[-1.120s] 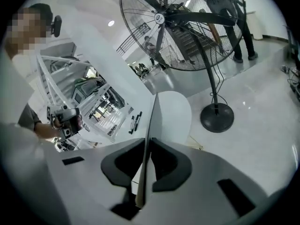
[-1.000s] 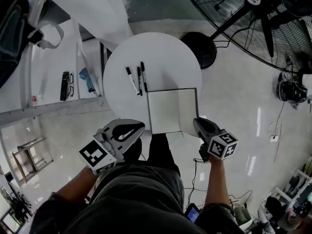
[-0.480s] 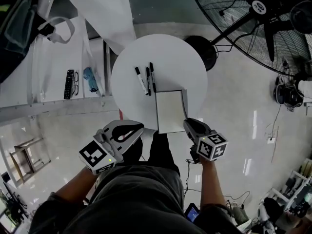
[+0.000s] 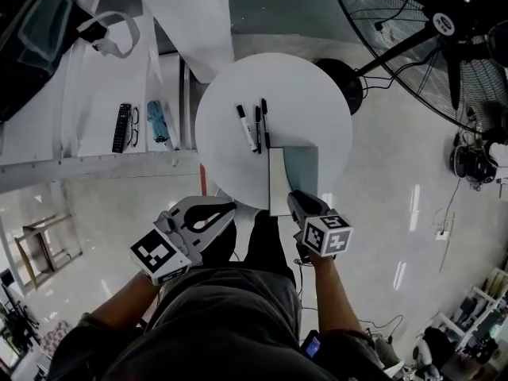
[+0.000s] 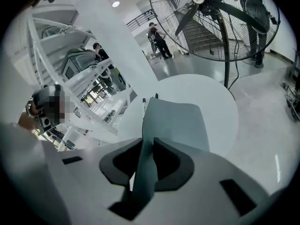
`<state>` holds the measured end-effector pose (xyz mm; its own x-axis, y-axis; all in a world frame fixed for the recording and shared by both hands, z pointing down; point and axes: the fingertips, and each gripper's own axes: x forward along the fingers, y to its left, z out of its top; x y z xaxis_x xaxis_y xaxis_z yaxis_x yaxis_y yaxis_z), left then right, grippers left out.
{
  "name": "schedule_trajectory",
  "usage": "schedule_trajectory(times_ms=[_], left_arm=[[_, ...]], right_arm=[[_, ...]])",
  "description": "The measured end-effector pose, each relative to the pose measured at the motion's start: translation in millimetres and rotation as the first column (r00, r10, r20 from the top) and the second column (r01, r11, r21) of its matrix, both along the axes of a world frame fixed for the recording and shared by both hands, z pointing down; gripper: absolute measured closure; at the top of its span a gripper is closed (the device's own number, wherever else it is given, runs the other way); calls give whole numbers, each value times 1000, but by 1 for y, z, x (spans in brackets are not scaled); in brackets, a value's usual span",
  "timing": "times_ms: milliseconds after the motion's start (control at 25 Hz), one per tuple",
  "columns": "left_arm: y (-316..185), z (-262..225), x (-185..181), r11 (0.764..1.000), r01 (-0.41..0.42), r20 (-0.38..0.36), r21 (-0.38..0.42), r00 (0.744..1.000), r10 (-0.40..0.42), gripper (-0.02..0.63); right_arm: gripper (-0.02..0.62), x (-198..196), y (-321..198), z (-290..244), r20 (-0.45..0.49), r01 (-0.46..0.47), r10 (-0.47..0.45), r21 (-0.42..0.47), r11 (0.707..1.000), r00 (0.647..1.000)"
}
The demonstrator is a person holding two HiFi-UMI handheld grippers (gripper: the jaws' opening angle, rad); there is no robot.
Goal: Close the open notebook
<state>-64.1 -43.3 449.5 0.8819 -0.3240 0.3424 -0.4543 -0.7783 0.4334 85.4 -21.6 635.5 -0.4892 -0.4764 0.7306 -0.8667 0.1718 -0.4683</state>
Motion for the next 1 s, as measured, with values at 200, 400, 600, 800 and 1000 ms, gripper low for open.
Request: schedule_trajectory(times_ms=[200,400,600,800,1000], left_arm=[[-1,3,-12,1000,18,3,-2,1000,-18,591],[0,8,-22,999,32,15,-15,999,-31,591],[1,11,-32,997,56,26,-46,998,-55,591],[6,12,-40,993,76,23,-86,997,-74,591],[7,12,-45,994,83,20,-64,996,-82,591]], right_arm=[[511,-14,0,19,-11,-5,5,-35,999,1000],[509,-24,-1,38,-39,-10,7,-57,998,999],[503,-32,0,56,-63,-21,16,-81,996,998],[497,-37,1,66,-101,-11,2,-90,996,995],[463,-45,2,72,-109,4,-16,-108,994,994]])
